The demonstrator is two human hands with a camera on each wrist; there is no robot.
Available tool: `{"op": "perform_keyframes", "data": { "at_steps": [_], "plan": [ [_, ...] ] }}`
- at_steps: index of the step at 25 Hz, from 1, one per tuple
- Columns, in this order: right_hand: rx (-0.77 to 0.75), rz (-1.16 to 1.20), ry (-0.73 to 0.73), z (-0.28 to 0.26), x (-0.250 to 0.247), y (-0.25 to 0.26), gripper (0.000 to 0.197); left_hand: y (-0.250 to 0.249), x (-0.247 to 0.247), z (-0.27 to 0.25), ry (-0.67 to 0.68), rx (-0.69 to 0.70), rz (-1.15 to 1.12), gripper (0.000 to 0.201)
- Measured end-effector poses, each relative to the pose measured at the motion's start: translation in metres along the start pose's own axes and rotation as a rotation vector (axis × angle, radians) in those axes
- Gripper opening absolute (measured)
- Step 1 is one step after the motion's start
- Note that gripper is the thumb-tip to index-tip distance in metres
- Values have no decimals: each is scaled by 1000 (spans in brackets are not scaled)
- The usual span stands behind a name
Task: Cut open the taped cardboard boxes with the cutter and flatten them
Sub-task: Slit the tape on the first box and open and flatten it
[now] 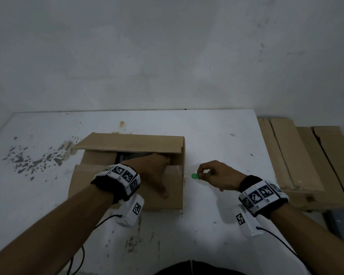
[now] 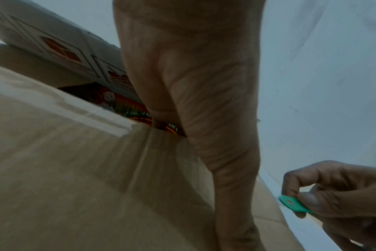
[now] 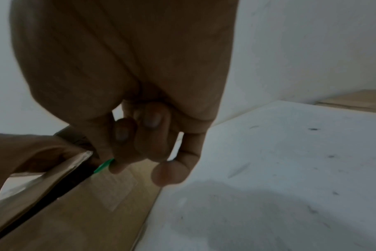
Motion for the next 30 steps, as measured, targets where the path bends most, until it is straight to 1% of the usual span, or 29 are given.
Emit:
{"op": "perform_keyframes", "data": {
  "at_steps": [2,4,7,9,12,14,16,18,20,22,26,30],
  "plan": [
    [3,62,15,-2,5,-3,19,1,-2,-1,-12,-9,4,88],
    [8,133,-2,0,9,-3,19,0,-2,-1,-6,-17,13,91],
    [-1,145,-22,2,16,4,19,-1,-3,-2,-20,-23,25,89],
    [-13,110,23,-1,20,7,17,-3,-3,-4,-21,-36,24,91],
    [13,54,163,-9,27,1,16,-4,-2,-8,-40,-47,11,86],
    [48,67,171,-12,26,-5,16,-6,-2,-11,-67,-44,-1,83],
    [67,132,154,-14,22,-9,16,-10,0,-16,-86,-49,-10,84],
    [75,254,140,-17,17,-13,19,-12,4,-21,-115,-54,-9,88],
    [104,386,78,-18,10,-23,21,-15,5,-28,-148,-54,14,94],
    [134,479,-12,-17,4,-40,18,-19,4,-33,-180,-57,59,98],
    [215,482,-133,-14,8,-77,19,-29,0,-37,-240,-44,85,97],
    [309,384,-185,-11,28,-108,19,-28,1,-37,-248,-49,84,103]
  ]
}}
Point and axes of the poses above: each hand's wrist, its own z-axis towards the middle knuckle, its own x-axis out of the palm, y = z × x, the point moved 5 cm from there along z, towards the middle knuckle, and after that the axes turned 14 degrees about x, right-handed, at the moved point
